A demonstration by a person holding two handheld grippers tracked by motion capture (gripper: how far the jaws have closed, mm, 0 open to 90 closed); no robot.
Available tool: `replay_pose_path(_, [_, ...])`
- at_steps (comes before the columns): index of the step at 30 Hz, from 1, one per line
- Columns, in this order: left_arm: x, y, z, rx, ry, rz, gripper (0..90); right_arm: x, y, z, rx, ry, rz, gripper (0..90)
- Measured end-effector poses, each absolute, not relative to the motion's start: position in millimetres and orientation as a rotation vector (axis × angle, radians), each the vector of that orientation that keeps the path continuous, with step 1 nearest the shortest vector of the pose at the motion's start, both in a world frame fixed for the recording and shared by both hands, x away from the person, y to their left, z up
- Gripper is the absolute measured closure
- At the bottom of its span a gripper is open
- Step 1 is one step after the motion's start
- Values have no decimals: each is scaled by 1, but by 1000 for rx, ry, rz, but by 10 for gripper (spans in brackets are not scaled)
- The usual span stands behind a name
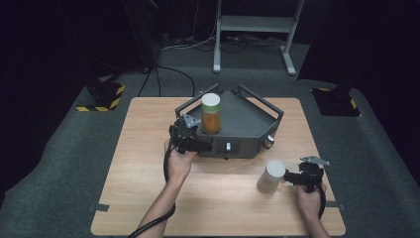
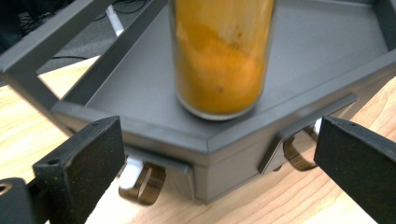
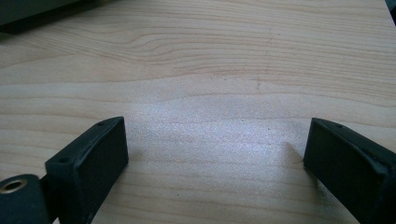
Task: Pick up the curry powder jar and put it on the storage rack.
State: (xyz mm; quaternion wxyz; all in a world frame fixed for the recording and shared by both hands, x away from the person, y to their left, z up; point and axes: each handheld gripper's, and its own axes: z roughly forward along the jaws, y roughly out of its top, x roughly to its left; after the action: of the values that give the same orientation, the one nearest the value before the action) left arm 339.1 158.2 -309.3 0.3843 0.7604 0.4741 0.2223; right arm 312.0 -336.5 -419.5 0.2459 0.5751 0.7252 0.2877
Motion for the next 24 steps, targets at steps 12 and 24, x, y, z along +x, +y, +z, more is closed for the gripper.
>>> replay_pose_path(12, [330, 167, -338, 1946, 1266, 520, 28, 312, -336, -420, 1569, 1979, 785, 56])
replay_pose_path(24, [330, 169, -369, 1943, 1340, 460, 30, 312, -336, -420, 1569, 1979, 785, 56])
